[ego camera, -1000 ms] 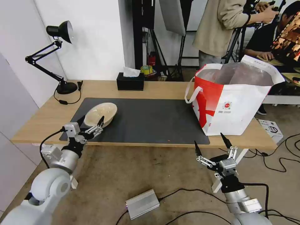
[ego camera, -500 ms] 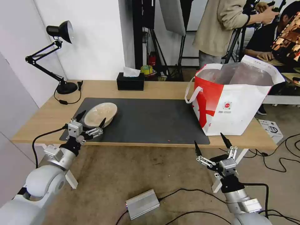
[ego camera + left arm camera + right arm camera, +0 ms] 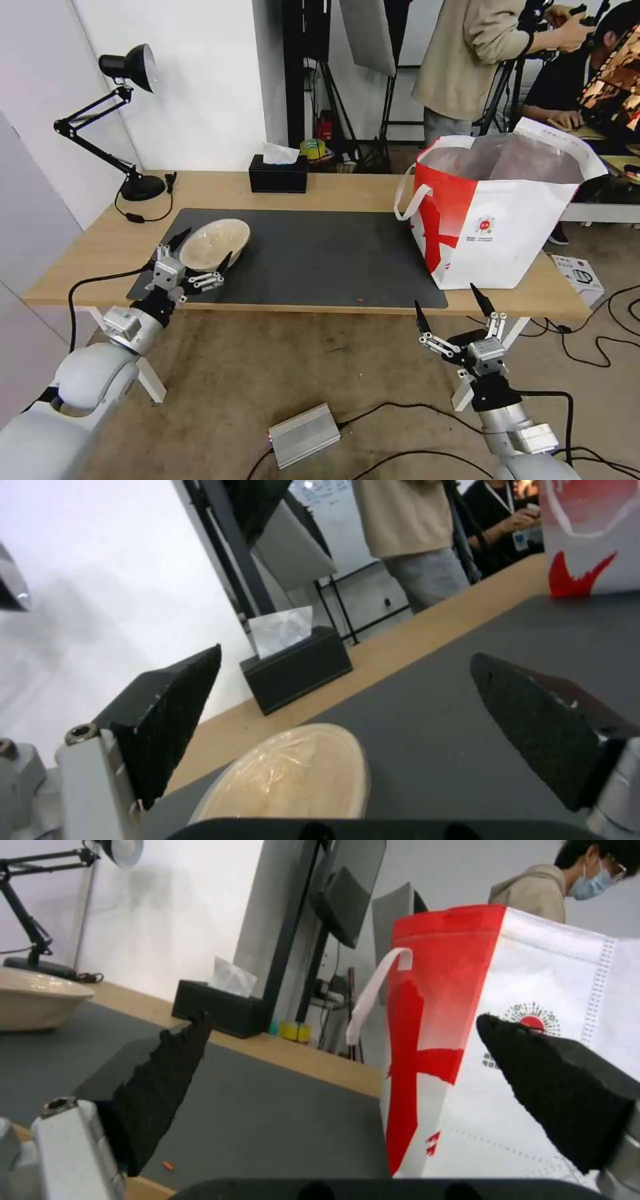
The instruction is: Pick up the trash from the table and place it into the takeout bag.
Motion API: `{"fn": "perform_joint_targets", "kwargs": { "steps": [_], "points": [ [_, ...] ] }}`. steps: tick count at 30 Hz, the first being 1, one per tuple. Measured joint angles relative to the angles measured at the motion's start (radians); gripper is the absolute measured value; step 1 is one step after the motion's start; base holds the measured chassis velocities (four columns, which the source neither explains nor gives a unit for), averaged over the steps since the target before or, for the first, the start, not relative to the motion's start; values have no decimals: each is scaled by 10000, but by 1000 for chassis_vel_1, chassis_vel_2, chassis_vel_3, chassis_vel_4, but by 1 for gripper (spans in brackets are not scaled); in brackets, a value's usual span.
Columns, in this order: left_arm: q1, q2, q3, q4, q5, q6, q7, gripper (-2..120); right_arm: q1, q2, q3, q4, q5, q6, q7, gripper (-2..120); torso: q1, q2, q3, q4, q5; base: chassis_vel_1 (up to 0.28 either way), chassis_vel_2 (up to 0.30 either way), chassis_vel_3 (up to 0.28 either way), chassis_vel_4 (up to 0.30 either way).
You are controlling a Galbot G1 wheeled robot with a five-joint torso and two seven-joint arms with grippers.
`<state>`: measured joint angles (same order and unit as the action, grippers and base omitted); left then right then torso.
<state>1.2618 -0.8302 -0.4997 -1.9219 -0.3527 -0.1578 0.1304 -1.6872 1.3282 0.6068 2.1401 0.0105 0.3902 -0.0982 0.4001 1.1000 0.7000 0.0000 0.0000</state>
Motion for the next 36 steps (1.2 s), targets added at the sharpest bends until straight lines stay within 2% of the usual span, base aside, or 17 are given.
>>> {"fn": "perform_joint_targets", "kwargs": {
  "steps": [9,16,25,29,36],
  "points": [
    [-636,516,333,244,131,-38,525,100,0,0,0,0,0,0,0,100,-1,-1,0,0,0,0,0,0,0],
    [-884,655,594,350,116,-39,851,100,0,0,0,0,0,0,0,100,0,0,0,0,0,0,0,0,0],
    [-1609,1018,1200,787,58,5,1618,100,0,0,1,0,-1,0,0,100,-1,0,0,0,0,0,0,0,0],
    [-1984,1334,1551,986,-141,200,1886,100,-1,0,0,0,0,0,0,100,-1,-1,0,0,0,0,0,0,0],
    [-2184,1750,1635,1094,-247,554,2304,100,0,0,0,0,0,0,0,100,0,0,0,0,-1,0,0,0,0]
  ]
}}
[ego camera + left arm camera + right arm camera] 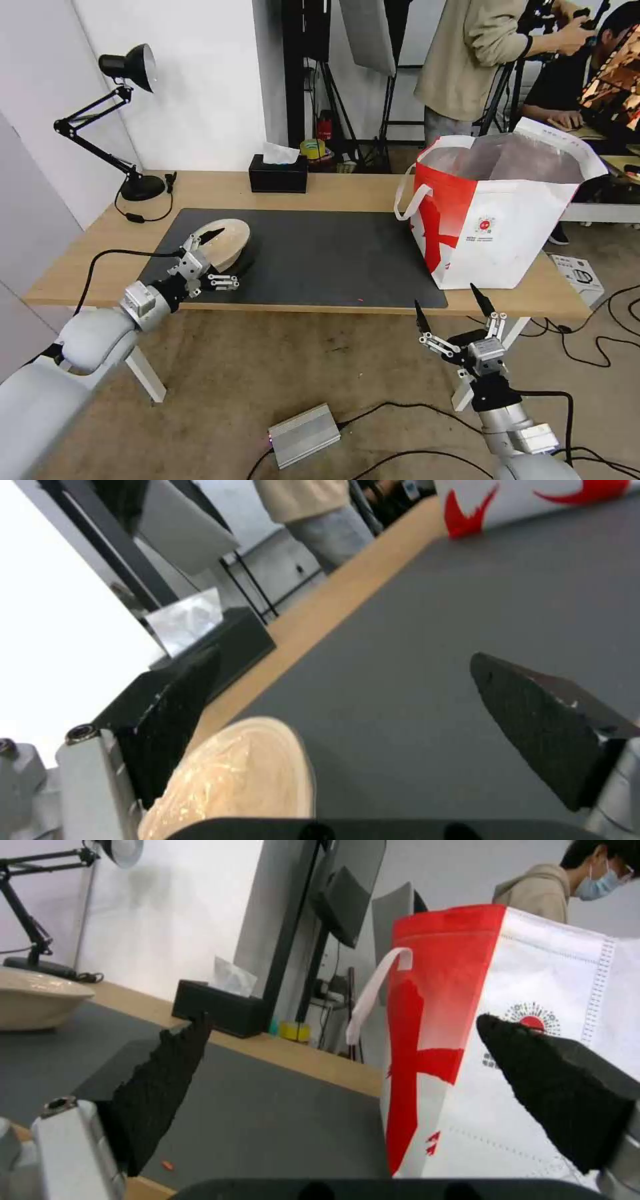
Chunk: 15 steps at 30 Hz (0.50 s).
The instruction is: Pick up the trash from the table and place it into the takeout bag.
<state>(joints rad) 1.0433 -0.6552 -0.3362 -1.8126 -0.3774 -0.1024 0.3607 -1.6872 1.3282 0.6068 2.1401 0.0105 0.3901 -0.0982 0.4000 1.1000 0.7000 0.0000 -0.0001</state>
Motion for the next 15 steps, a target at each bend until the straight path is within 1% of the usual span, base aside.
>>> {"fn": "perform_joint_targets", "kwargs": {
  "steps": [2,4,9,11,15],
  "points": [
    [-58,201,-48,7,-55,191,204,100,0,0,1,-1,0,0,0,100,0,0,0,0,1,0,0,0,0],
    [-70,361,-128,5,-107,426,261,100,0,0,0,0,0,0,0,100,0,0,0,0,1,0,0,0,0],
    [-85,517,-274,12,-105,716,342,100,0,0,0,0,0,0,0,100,0,0,-1,0,1,0,0,0,0],
    [-90,621,-404,16,-53,963,494,100,0,0,0,0,0,0,0,100,0,0,-1,0,1,0,0,0,0],
    [-81,668,-487,52,-35,1118,545,100,0,0,0,0,0,0,0,100,0,0,-1,1,1,0,0,0,0]
  ]
}}
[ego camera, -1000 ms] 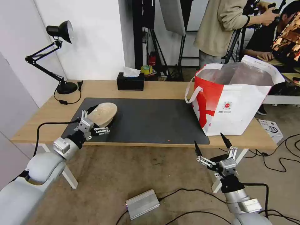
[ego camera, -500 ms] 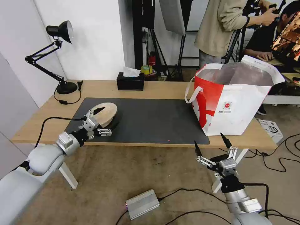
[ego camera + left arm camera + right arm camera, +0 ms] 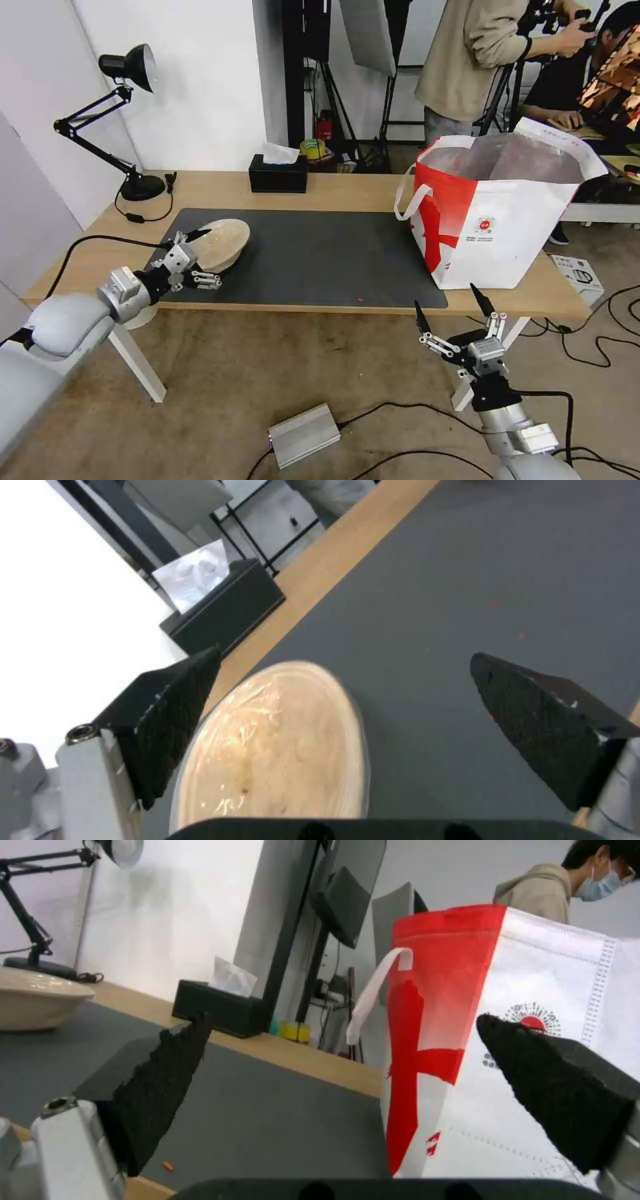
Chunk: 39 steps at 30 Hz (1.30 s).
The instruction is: Pick up the trash from the table and place it into the takeout bag.
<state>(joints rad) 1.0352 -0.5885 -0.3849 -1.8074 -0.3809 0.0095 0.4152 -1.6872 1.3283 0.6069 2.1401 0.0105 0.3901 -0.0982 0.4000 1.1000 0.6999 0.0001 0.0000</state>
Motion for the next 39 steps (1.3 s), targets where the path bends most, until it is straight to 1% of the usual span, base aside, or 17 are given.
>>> {"fn": "perform_joint_targets", "kwargs": {
  "steps": [3,12,17,20,24,28,39],
  "points": [
    [-60,0,25,111,11,37,6,100,0,0,0,0,0,0,0,100,0,0,0,-1,0,0,0,0,0],
    [-543,-35,564,532,107,190,46,100,0,0,0,0,0,0,0,100,0,0,0,-1,0,0,0,0,0],
    [-682,-35,730,702,110,260,60,100,0,0,0,0,0,0,0,100,0,0,0,-1,0,0,0,0,0],
    [-770,-32,878,928,154,283,211,100,0,0,0,0,0,0,0,100,0,0,1,-1,0,0,0,0,0],
    [-786,-55,941,1041,205,283,254,100,0,0,0,0,0,0,0,100,0,0,1,-1,0,0,0,0,0],
    [-906,-213,1183,1398,349,262,306,100,0,0,0,1,0,0,0,100,0,0,2,-1,0,0,0,0,0],
    [-1383,-439,1671,1739,516,218,339,100,0,0,0,0,0,0,0,100,0,0,2,-1,0,0,0,0,0]
  ]
}}
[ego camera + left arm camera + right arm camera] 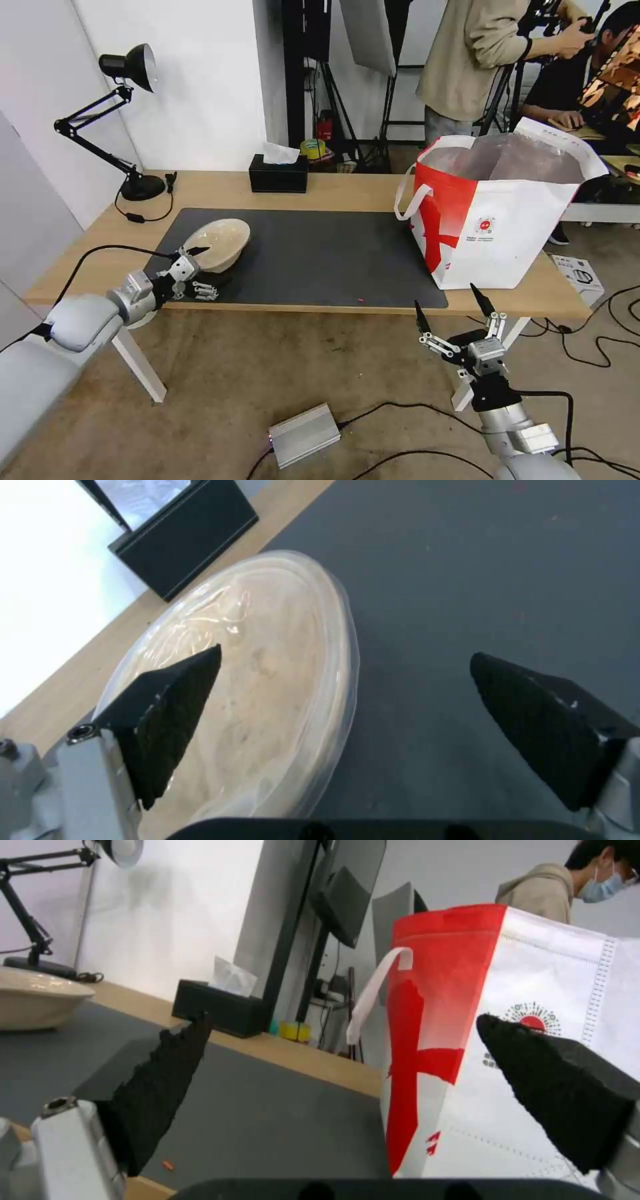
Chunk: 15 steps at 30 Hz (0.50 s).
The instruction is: Pick up the trash from the table and place it into the takeout bag.
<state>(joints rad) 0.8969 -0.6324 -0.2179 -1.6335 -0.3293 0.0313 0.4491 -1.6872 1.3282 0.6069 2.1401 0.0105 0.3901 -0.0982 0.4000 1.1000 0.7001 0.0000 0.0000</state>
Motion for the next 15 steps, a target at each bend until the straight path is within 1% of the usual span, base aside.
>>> {"fn": "perform_joint_targets", "kwargs": {
  "steps": [15],
  "points": [
    [-528,-331,468,543,252,-13,-50,100,0,0,0,0,0,0,0,100,0,0,-1,0,0,0,0,0,0]
  ]
}}
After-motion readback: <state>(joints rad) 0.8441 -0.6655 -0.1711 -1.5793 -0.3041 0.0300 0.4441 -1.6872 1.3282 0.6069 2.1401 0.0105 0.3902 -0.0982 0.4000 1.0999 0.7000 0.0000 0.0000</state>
